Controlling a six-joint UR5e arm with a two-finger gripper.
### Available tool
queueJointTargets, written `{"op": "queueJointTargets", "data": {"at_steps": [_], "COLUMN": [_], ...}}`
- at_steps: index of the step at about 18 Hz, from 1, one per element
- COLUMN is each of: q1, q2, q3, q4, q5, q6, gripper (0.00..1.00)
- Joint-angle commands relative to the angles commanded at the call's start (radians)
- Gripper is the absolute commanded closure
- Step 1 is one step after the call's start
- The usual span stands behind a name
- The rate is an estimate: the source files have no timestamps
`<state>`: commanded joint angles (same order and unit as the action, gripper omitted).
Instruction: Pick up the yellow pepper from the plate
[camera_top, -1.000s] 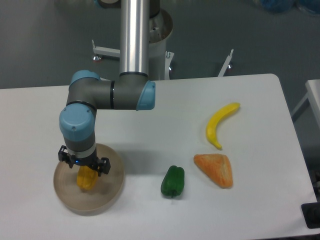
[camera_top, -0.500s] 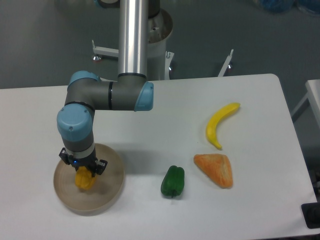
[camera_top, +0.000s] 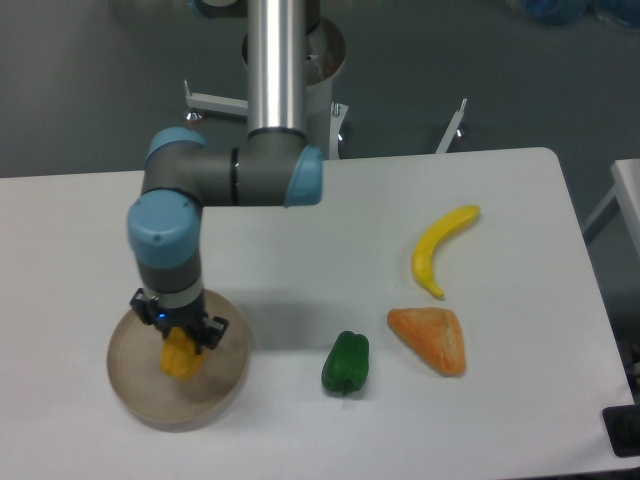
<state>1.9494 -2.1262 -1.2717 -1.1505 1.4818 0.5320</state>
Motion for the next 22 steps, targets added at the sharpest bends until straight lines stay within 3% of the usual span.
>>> {"op": "queueJointTargets", "data": {"at_steps": [5, 11, 22], "q1": [0.112, 0.219, 0.249], "q2": [0.031, 0.037, 0.032], "q3": [0.002, -0.003, -0.006], "q4": [-0.037, -0.040, -0.031], "q5": [0.023, 0.023, 0.023], "q6": [0.199, 0.368, 0.416], "gripper": [0.67, 0.67, 0.67]}}
